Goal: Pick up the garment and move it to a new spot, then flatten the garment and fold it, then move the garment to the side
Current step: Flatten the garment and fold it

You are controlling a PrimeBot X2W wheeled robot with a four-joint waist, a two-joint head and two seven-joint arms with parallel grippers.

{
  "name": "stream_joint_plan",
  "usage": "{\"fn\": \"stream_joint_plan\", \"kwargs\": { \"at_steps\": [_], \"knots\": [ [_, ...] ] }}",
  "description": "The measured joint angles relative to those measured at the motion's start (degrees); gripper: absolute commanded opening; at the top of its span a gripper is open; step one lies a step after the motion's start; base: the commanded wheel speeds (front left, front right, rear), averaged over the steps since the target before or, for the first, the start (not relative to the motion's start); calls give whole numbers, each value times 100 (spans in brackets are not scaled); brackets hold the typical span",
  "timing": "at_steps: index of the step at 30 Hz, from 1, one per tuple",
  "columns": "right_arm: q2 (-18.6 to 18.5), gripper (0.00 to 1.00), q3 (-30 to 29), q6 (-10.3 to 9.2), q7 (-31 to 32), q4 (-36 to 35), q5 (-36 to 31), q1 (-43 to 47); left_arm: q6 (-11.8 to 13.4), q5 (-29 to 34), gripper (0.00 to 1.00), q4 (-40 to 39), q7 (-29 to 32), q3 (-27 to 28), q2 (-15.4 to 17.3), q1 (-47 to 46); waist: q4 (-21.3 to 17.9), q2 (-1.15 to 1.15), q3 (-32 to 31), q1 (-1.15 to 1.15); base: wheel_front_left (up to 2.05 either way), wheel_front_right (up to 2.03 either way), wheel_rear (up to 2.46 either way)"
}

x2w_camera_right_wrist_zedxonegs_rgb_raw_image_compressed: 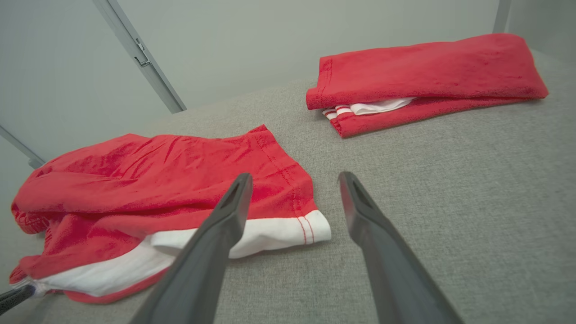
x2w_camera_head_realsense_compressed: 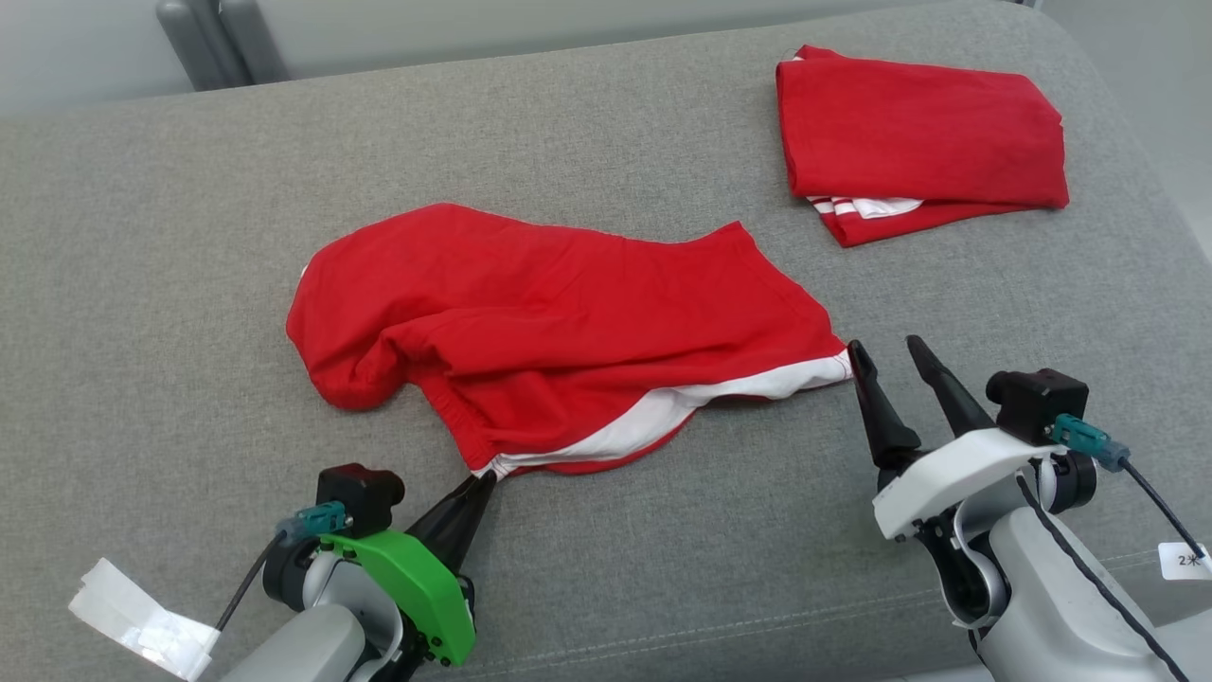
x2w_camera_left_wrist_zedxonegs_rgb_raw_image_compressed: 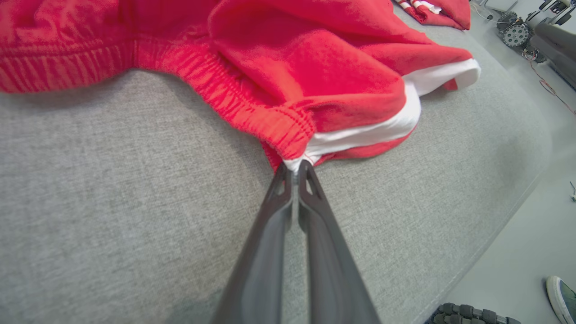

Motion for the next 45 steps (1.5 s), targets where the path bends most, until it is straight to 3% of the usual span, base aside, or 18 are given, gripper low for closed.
{"fn": "stream_joint_plan", "kwargs": {
  "at_steps": [9, 23, 33, 34, 37, 45],
  "knots": [
    [-121, 100, 91, 57, 82, 492, -94, -23, -7, 15, 0, -258, -49, 31, 67, -115, 186, 0, 36, 0, 0, 0, 0],
    [-24, 100, 13, 124, 237, 1174, 109, -287, -8, 11, 0, -397, -71, 48, 202, -105, 587, 0, 68, 0, 0, 0, 0],
    [33, 100, -79, 108, 538, 1723, 261, -488, -8, 0, 0, -454, -91, 93, 287, -96, 639, 0, 76, 0, 0, 0, 0],
    [40, 92, -79, 109, 542, 1749, 267, -505, -8, 0, 0, -461, -91, 94, 291, -96, 641, 0, 75, 0, 0, 0, 0],
    [46, 0, -75, 119, 591, 1824, 310, -562, -8, 0, 0, -483, -91, 103, 311, -95, 645, 0, 73, 0, 0, 0, 0],
    [131, 0, -64, 143, 499, 1866, 403, -656, -8, -1, 0, -630, -92, 163, 361, -92, 635, 0, 41, 0, 0, 0, 0]
  ]
}}
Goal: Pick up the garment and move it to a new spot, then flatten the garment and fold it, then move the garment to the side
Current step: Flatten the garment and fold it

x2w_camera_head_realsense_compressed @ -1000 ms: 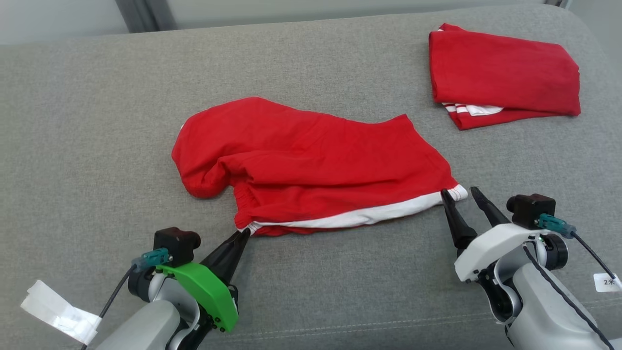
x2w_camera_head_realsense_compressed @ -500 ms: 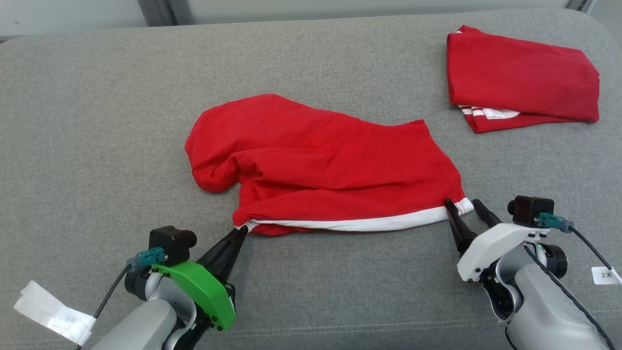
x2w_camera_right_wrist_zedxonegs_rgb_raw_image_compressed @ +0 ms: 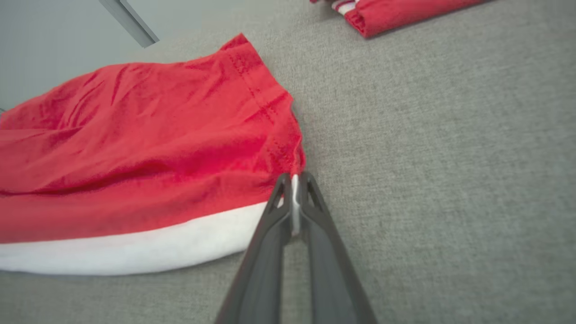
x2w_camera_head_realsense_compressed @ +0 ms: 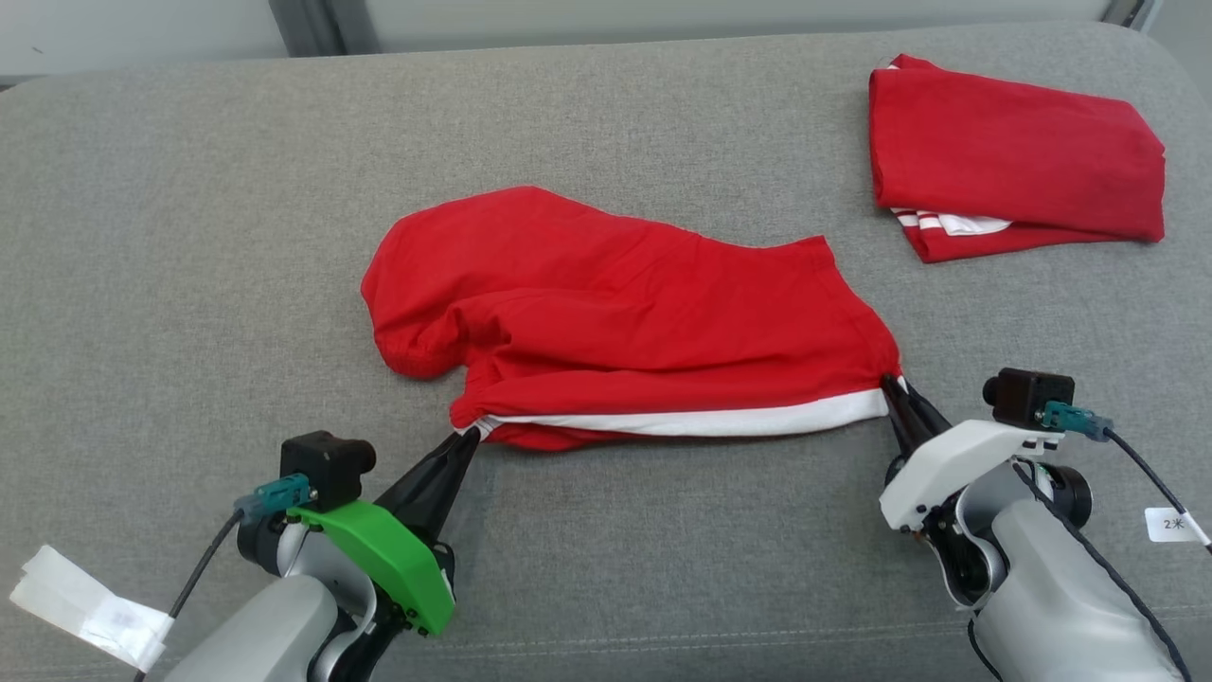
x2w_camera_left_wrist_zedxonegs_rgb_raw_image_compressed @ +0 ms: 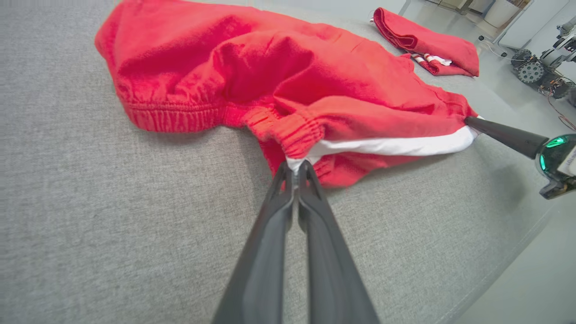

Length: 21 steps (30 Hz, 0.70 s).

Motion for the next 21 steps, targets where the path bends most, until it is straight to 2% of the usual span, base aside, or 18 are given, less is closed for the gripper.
{"fn": "stream_joint_plan", "kwargs": {
  "at_steps": [4, 8, 14, 17, 21],
  "knots": [
    [77, 0, -68, 86, -267, -210, 159, -146, 0, -2, 0, -185, -2, 88, 68, -10, -12, 0, -82, 0, 0, 0, 0],
    [166, 0, -244, 121, -385, -615, 534, -366, 0, 24, 0, -478, -4, 187, 283, -138, -26, 0, -195, 0, 0, 0, 0],
    [196, 0, -281, 143, -458, -1323, 846, -869, -1, 411, 0, -921, -5, 225, 780, -966, -37, 0, -407, 0, 0, 0, 0],
    [190, 0, -96, 143, -481, -1822, 990, -1178, 0, 516, 0, -1081, -5, 312, 1066, -1364, -42, 0, -539, 0, 0, 0, 0],
    [188, 0, 157, 143, -482, -2360, 1227, -1594, -1, 464, 0, -1372, 42, 435, 1183, -1808, -53, 0, -729, 0, 0, 0, 0]
  ]
}}
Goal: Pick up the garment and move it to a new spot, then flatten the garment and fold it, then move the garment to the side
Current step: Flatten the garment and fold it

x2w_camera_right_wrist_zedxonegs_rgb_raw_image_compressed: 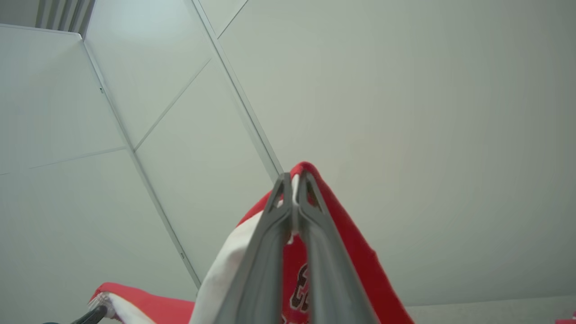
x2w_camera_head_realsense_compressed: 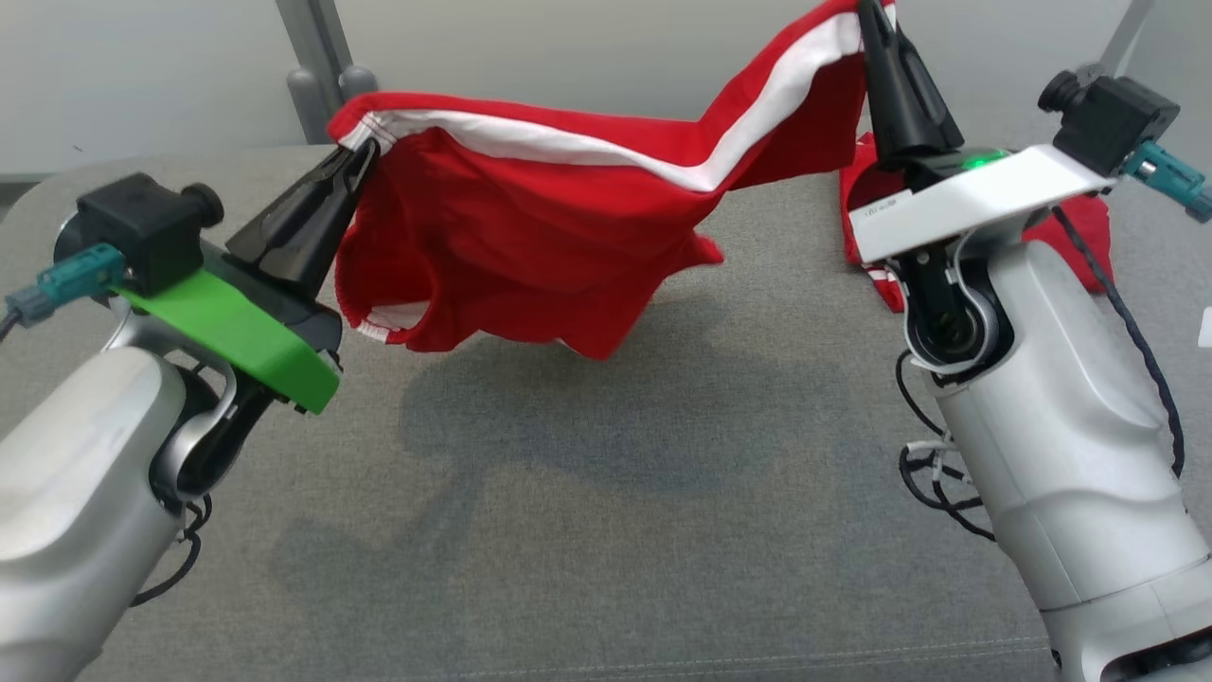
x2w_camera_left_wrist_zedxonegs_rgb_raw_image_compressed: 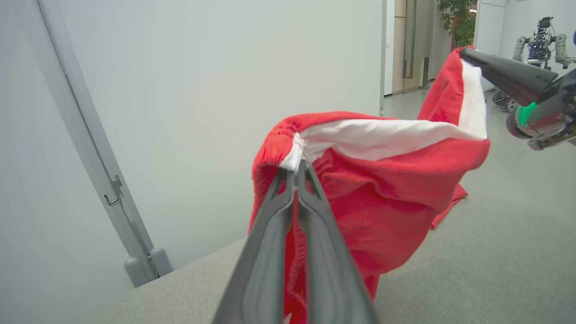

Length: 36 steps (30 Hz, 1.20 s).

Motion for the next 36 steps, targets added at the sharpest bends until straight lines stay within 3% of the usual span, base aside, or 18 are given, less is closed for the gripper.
{"fn": "stream_joint_plan", "kwargs": {
  "at_steps": [8, 14, 29, 36],
  "knots": [
    [-333, 0, 65, 0, 0, -505, 175, -519, -24, -555, 0, -279, 169, 511, 140, -482, -82, 0, -336, 0, 0, 0, 0],
    [-630, 0, -131, 0, 74, -535, 437, -277, -34, -894, 0, -414, 588, 268, 193, -437, -158, 0, -414, 0, 0, 0, 0],
    [-832, 0, 224, 0, 1066, -1146, 1100, 1011, -35, -2033, 0, -1004, 1572, -73, 942, 582, -315, 0, -90, 0, 0, 0, 0],
    [-835, 0, 368, 0, 1619, -1167, 1403, 969, -36, -2292, 0, -925, 2064, -208, 1009, 558, -373, 0, 238, 0, 0, 0, 0]
  ]
}}
